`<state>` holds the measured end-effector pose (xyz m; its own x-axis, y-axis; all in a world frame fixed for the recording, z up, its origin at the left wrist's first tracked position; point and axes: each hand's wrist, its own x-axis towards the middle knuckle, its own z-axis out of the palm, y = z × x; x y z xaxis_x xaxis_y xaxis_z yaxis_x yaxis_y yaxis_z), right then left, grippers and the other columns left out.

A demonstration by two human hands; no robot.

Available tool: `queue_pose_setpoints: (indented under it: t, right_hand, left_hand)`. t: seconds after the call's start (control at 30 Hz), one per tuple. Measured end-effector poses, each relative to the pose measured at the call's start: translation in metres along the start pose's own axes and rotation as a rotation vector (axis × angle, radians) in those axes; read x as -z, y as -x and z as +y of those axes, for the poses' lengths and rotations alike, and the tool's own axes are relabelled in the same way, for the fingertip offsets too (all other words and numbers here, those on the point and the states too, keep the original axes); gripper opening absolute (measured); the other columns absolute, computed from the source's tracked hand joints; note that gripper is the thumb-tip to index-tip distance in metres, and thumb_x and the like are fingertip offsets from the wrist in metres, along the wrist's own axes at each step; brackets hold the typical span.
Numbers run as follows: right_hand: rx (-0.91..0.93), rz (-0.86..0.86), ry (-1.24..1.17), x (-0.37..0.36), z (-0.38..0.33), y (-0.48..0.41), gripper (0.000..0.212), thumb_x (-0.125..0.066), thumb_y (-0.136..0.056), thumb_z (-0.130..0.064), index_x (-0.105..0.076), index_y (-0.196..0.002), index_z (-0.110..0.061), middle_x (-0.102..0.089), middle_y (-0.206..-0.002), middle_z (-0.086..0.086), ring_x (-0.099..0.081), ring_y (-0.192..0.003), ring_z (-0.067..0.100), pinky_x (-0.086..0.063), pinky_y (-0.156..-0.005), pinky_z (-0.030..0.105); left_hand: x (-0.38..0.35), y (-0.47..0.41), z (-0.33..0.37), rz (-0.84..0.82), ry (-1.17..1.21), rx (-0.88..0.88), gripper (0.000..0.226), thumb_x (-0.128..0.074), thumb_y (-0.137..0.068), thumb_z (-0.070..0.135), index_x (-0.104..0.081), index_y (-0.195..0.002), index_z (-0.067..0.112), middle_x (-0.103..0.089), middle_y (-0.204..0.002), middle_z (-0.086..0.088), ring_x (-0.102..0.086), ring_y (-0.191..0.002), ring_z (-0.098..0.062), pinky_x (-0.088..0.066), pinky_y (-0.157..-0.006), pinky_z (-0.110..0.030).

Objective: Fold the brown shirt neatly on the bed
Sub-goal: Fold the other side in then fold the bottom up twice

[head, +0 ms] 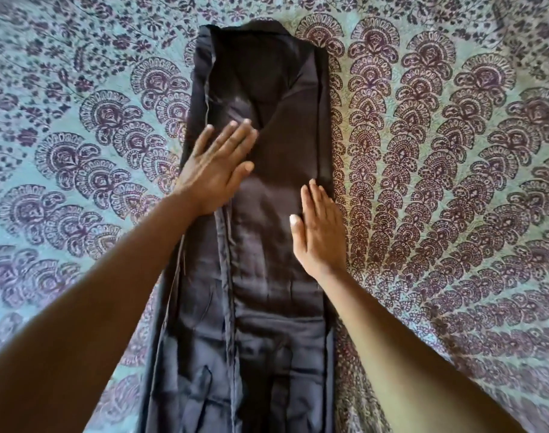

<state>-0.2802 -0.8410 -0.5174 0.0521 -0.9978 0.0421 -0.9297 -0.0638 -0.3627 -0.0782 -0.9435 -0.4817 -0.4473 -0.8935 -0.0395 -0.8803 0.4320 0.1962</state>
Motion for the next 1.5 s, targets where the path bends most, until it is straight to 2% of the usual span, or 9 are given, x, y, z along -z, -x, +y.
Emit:
queue_pose_setpoints:
  t: [0.1, 0.23, 0.37, 0.53, 0.77, 0.93, 1.27, 1.4, 1.5]
  right_hand:
    - [0.002, 0.155, -0.148, 0.013, 0.003, -0.027, 0.051, -0.024, -0.095, -0.032, -0.051, -0.130, -0.005, -0.054, -0.133, 0.010, -0.051, -0.120, 0.026, -0.041, -0.099, 0.043]
    - [0.163, -0.235, -0.201, 0.014, 0.006, -0.061, 0.073, -0.002, -0.086, -0.045, -0.037, -0.141, -0.011, -0.031, -0.151, 0.004, -0.027, -0.140, 0.018, -0.016, -0.112, 0.032]
    - [0.249, -0.319, -0.001, 0.009, 0.014, -0.057, 0.077, 0.003, -0.083, -0.046, -0.027, -0.145, -0.012, -0.017, -0.155, 0.004, -0.017, -0.143, 0.016, -0.009, -0.114, 0.032]
    - [0.217, -0.421, 0.114, 0.012, 0.007, -0.058, 0.058, -0.024, -0.099, -0.041, -0.015, -0.148, -0.013, -0.005, -0.157, 0.004, -0.007, -0.144, 0.015, -0.001, -0.115, 0.033]
    - [0.360, -0.275, 0.037, 0.035, -0.013, 0.027, 0.059, -0.029, -0.095, -0.036, -0.019, -0.147, -0.009, -0.018, -0.154, 0.011, -0.018, -0.142, 0.023, -0.010, -0.115, 0.039]
    - [0.373, -0.473, 0.120, 0.027, -0.001, 0.118, 0.062, -0.025, -0.092, -0.037, -0.023, -0.145, -0.006, -0.021, -0.153, 0.011, -0.024, -0.141, 0.024, -0.014, -0.114, 0.038]
    - [0.259, -0.484, 0.283, 0.027, -0.016, 0.122, 0.062, -0.033, -0.098, -0.034, -0.005, -0.148, -0.011, -0.002, -0.157, 0.006, -0.007, -0.145, 0.020, -0.002, -0.116, 0.039]
    - [0.324, -0.432, 0.212, 0.046, -0.012, 0.154, 0.059, -0.024, -0.093, -0.033, -0.018, -0.147, -0.010, -0.018, -0.155, 0.010, -0.021, -0.142, 0.025, -0.010, -0.115, 0.041]
    - [0.481, -0.459, 0.194, 0.064, 0.008, 0.217, 0.065, -0.040, -0.087, -0.010, -0.015, -0.148, -0.012, -0.014, -0.156, 0.008, -0.017, -0.143, 0.022, -0.013, -0.117, 0.041]
  left_hand:
    - [-0.014, 0.029, 0.029, -0.111, -0.088, -0.274, 0.056, -0.022, -0.095, 0.043, -0.032, -0.144, 0.019, -0.029, -0.152, -0.007, -0.029, -0.140, -0.023, -0.010, -0.113, -0.043]
    - [-0.035, 0.060, 0.051, -0.215, -0.139, -0.422, 0.055, -0.023, -0.096, 0.046, -0.036, -0.143, 0.019, -0.037, -0.148, -0.011, -0.038, -0.135, -0.027, -0.015, -0.112, -0.043]
    - [-0.050, 0.142, 0.089, -0.293, -0.064, -0.530, 0.057, -0.027, -0.094, 0.051, -0.029, -0.145, 0.024, -0.030, -0.152, -0.004, -0.030, -0.139, -0.023, -0.014, -0.114, -0.045]
    - [-0.051, 0.237, 0.121, -0.391, -0.006, -0.785, 0.058, -0.026, -0.096, 0.054, -0.024, -0.147, 0.027, -0.021, -0.154, 0.002, -0.022, -0.142, -0.017, -0.010, -0.116, -0.045]
    - [-0.043, 0.213, 0.127, -0.343, -0.036, -0.459, 0.058, -0.023, -0.097, 0.047, -0.020, -0.147, 0.017, -0.020, -0.154, -0.003, -0.019, -0.141, -0.016, -0.011, -0.116, -0.043]
    - [-0.052, 0.246, 0.146, -0.412, -0.062, -0.507, 0.061, -0.030, -0.094, 0.047, -0.020, -0.147, 0.020, -0.022, -0.153, -0.003, -0.020, -0.142, -0.021, -0.012, -0.114, -0.047]
    - [-0.055, 0.386, 0.179, -0.427, -0.020, -0.814, 0.051, -0.017, -0.098, 0.045, -0.024, -0.146, 0.027, -0.029, -0.152, 0.000, -0.030, -0.139, -0.020, -0.005, -0.115, -0.044]
    - [-0.028, 0.404, 0.160, -0.233, 0.083, -0.330, 0.073, -0.038, -0.083, 0.029, -0.007, -0.149, 0.029, 0.003, -0.158, 0.005, -0.013, -0.143, -0.017, -0.001, -0.116, -0.042]
    - [-0.015, 0.418, 0.115, -0.164, 0.078, -0.143, 0.085, -0.047, -0.080, 0.015, 0.000, -0.149, 0.030, 0.010, -0.157, 0.013, 0.002, -0.145, -0.013, 0.002, -0.118, -0.039]
